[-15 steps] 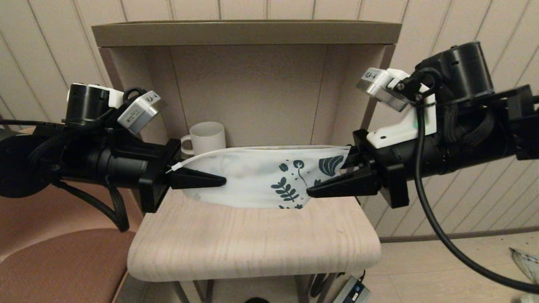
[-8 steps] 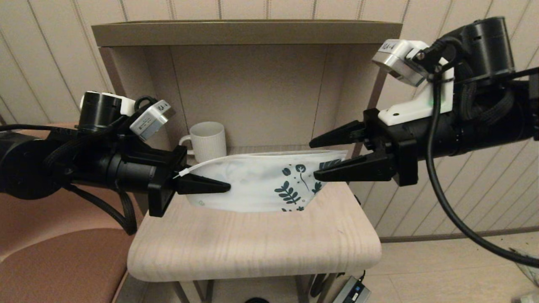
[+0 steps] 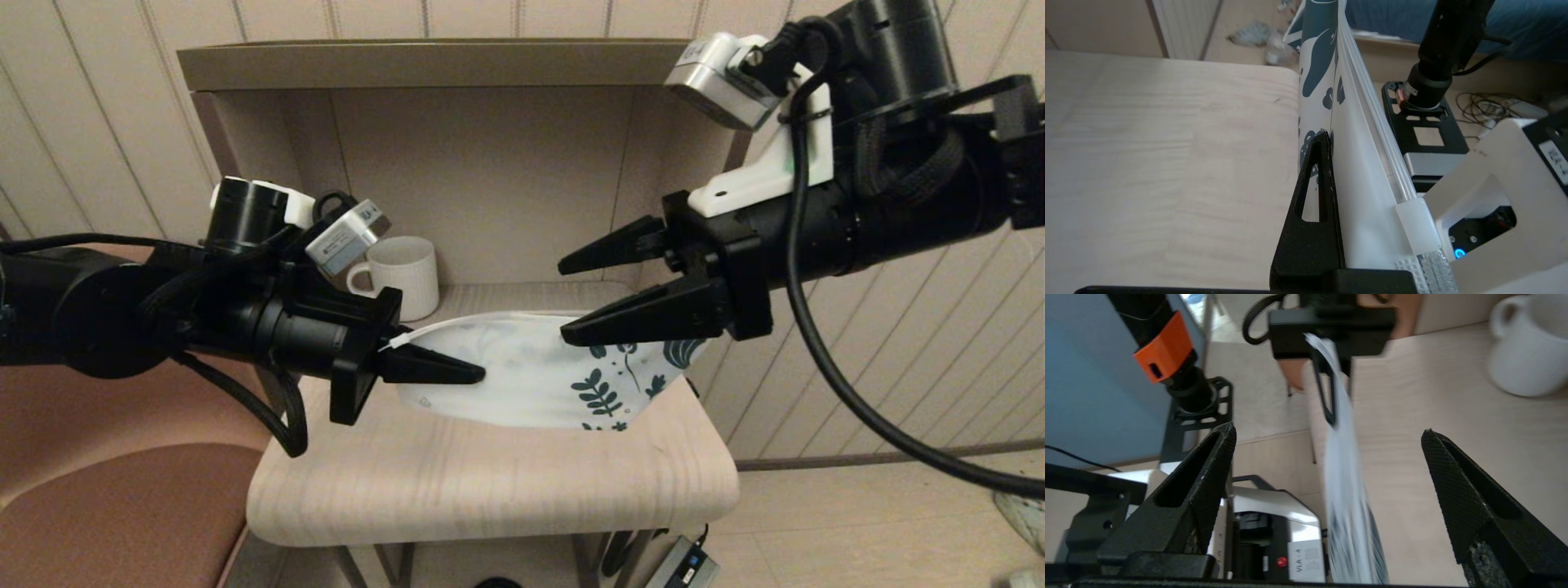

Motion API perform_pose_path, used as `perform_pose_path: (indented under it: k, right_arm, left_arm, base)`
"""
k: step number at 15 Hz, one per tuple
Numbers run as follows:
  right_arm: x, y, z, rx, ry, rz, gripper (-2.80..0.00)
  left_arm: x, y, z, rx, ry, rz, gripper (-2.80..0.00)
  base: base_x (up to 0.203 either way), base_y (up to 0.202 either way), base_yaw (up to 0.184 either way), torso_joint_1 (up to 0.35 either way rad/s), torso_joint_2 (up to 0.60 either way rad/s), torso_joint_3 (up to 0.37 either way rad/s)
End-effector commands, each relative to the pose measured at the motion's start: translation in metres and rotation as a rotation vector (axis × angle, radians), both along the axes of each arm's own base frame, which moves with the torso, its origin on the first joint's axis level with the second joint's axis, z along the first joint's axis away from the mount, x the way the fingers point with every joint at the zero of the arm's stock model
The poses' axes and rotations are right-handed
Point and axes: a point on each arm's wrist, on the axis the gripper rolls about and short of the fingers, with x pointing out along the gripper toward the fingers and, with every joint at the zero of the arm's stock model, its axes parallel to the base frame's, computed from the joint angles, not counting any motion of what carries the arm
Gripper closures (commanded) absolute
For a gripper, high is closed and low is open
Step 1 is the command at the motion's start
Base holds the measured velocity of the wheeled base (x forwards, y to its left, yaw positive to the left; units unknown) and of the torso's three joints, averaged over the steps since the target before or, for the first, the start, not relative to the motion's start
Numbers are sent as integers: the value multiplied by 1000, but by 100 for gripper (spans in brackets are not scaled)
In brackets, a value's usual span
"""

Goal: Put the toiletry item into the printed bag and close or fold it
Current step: Close the strorage bag and place it on the desk

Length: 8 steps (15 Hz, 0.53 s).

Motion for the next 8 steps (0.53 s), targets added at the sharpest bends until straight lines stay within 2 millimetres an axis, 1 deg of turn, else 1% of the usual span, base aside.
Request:
perform_pose_path:
  k: [1,3,8]
  right_arm:
    - [8,15,-9,-15,27,31,-280]
    - [8,23,-13,-20,49,49,-280]
    - [0,25,-12,-20,25,68,-280]
  left_arm:
    - [7,-5,2,9,20,-8,0]
    - [12,-9,4,37,80,-9,0]
    - [12,-15,7,89,190,-24,0]
  base:
    - [0,0,0,0,0,0]
    - [0,0,0,0,0,0]
    - [0,0,0,0,0,0]
